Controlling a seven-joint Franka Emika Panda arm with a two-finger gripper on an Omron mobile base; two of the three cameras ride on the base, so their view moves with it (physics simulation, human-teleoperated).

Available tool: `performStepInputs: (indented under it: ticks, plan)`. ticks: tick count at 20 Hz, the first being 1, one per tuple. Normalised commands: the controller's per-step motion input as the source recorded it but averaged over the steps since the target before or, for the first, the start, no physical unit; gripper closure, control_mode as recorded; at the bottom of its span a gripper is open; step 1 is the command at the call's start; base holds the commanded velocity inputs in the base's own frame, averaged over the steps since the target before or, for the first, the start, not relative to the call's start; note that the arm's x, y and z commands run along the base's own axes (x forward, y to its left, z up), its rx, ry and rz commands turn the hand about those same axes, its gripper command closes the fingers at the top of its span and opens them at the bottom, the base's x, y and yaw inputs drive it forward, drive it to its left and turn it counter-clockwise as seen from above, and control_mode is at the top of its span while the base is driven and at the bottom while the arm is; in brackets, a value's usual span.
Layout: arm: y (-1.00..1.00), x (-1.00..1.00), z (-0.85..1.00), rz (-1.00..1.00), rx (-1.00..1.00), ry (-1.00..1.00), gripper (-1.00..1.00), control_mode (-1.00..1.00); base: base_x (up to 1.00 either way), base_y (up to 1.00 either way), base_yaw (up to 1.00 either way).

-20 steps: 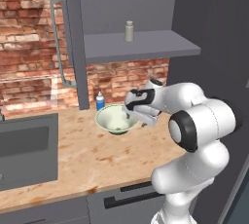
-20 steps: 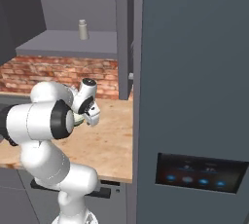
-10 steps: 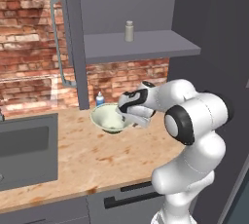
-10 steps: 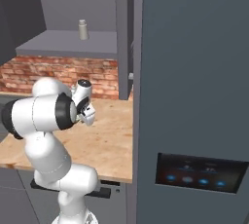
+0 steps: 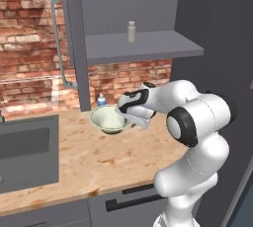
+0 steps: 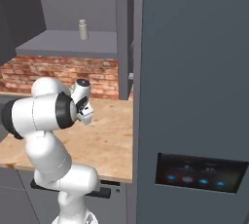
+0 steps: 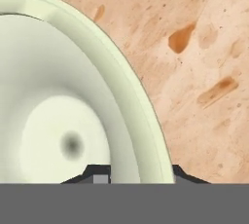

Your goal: Pick the mug and place it in the sink. Pick the bowl and place it in the open cabinet and then close the cabinet.

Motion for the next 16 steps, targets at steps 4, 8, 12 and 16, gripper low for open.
performStepInputs:
  ticks: [4,8,12,16]
  plan:
    - [-0.01,-0.37,0.36,-0.2,0.01,-0.14,1.0,-1.0,0.0,0.0,0.0]
    - [0.0,-0.38,0.47,-0.25,0.0,-0.16,1.0,-1.0,0.0,0.0,0.0]
    - [-0.01,-0.46,0.43,-0.27,0.0,-0.18,1.0,-1.0,0.0,0.0,0.0]
    - [-0.02,-0.42,0.43,-0.28,0.0,-0.16,1.0,-1.0,0.0,0.0,0.0]
